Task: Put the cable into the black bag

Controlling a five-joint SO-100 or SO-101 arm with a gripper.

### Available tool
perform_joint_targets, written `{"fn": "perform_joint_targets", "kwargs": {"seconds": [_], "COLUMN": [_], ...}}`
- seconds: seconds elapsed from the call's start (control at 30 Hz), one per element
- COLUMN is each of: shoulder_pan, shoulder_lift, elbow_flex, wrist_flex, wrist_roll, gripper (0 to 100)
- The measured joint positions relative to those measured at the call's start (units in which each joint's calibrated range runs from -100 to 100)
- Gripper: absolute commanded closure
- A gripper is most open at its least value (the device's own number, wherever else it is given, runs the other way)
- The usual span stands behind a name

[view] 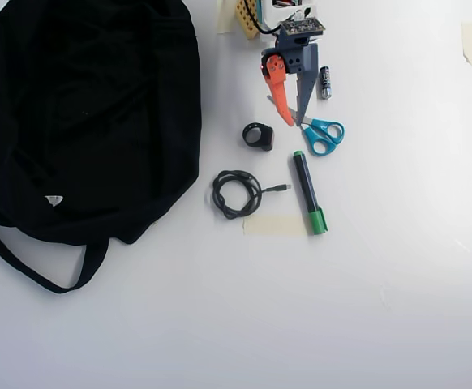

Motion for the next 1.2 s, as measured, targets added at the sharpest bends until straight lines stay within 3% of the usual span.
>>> {"fn": "perform_joint_targets", "kwargs": {"seconds": [0.2, 0.7, 1.2], "shoulder_pan": [0.0, 3.6, 4.6], "shoulder_lift": [14.4, 52.3, 65.1], "elbow_flex": [-12.3, -57.9, -77.3], "wrist_flex": [-8.5, -9.1, -5.4], "wrist_roll": [0.0, 0.0, 0.2], "gripper": [97, 97, 97]}}
